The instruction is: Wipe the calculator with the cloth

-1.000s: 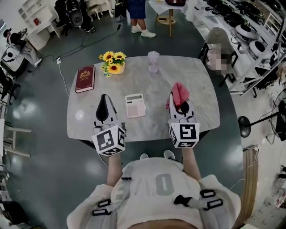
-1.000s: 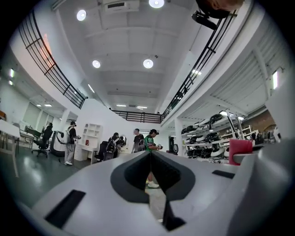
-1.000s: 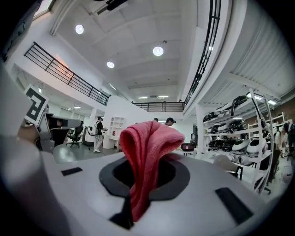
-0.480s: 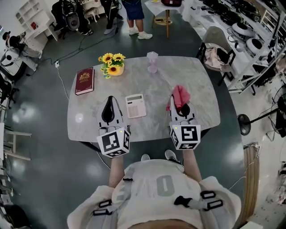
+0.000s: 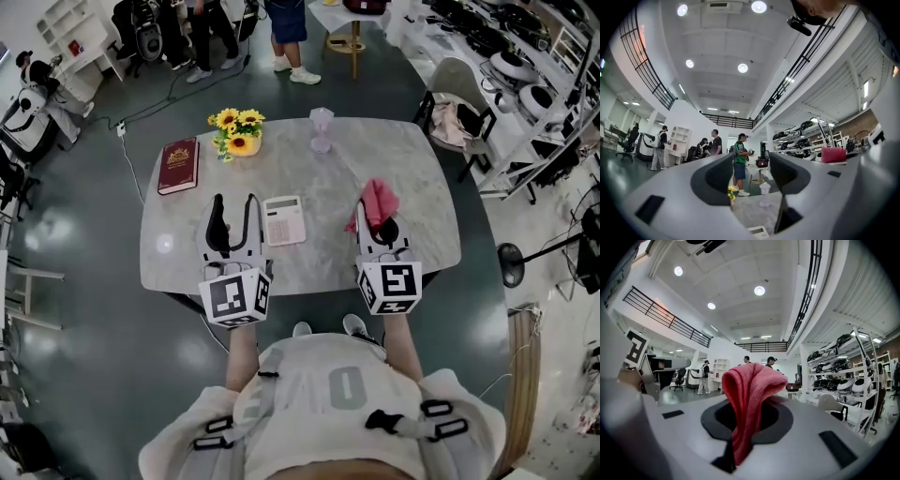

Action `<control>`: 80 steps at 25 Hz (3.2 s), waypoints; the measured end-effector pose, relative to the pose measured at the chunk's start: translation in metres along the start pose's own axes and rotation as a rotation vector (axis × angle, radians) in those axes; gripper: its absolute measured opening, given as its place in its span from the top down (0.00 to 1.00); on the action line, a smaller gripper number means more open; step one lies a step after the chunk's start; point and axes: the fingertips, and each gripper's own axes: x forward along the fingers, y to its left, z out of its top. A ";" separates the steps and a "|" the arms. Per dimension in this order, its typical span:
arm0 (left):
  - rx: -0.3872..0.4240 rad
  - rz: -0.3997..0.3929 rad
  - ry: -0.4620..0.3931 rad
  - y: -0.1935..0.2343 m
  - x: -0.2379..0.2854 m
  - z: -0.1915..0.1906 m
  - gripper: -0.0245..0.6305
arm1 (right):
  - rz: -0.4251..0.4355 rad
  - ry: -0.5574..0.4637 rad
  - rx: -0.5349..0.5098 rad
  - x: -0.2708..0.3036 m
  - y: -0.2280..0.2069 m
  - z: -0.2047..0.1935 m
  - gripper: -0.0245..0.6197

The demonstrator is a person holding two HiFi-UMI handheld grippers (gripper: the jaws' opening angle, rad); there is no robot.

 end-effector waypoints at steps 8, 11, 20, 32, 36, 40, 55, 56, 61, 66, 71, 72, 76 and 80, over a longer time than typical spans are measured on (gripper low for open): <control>-0.104 -0.028 0.026 -0.004 0.012 -0.015 0.26 | 0.011 0.016 0.001 0.002 -0.004 -0.004 0.88; -0.120 -0.020 0.043 -0.003 0.014 -0.019 0.26 | 0.012 0.021 0.004 0.003 -0.007 -0.005 0.87; -0.132 0.007 0.117 0.004 0.018 -0.042 0.26 | 0.017 0.039 0.011 0.002 -0.014 -0.014 0.87; -0.137 0.085 0.433 0.057 0.037 -0.158 0.26 | 0.033 0.118 0.019 0.002 -0.016 -0.039 0.87; -0.126 0.085 0.612 0.065 0.035 -0.232 0.26 | 0.052 0.157 -0.002 0.004 -0.010 -0.052 0.87; -0.097 0.092 0.764 0.079 0.030 -0.299 0.26 | 0.065 0.194 -0.013 0.009 -0.002 -0.070 0.87; -0.055 0.036 1.101 0.080 -0.016 -0.408 0.26 | 0.097 0.314 0.010 0.004 0.011 -0.113 0.87; -0.083 0.041 1.109 0.080 -0.018 -0.410 0.26 | 0.101 0.318 0.008 0.004 0.012 -0.114 0.87; -0.242 0.072 1.139 0.084 -0.025 -0.417 0.26 | 0.121 0.339 -0.005 0.004 0.021 -0.123 0.87; -0.245 0.068 1.173 0.085 -0.025 -0.416 0.26 | 0.144 0.350 -0.018 0.006 0.033 -0.125 0.87; -0.242 0.067 1.165 0.085 -0.025 -0.417 0.26 | 0.161 0.349 -0.047 0.016 0.038 -0.126 0.87; -0.242 0.067 1.163 0.085 -0.024 -0.417 0.26 | 0.167 0.349 -0.069 0.021 0.038 -0.125 0.87; -0.244 0.065 1.170 0.085 -0.024 -0.418 0.26 | 0.188 0.376 -0.305 0.060 0.030 -0.123 0.87; -0.242 0.066 1.157 0.086 -0.025 -0.420 0.25 | 0.330 0.402 -0.630 0.113 0.036 -0.126 0.87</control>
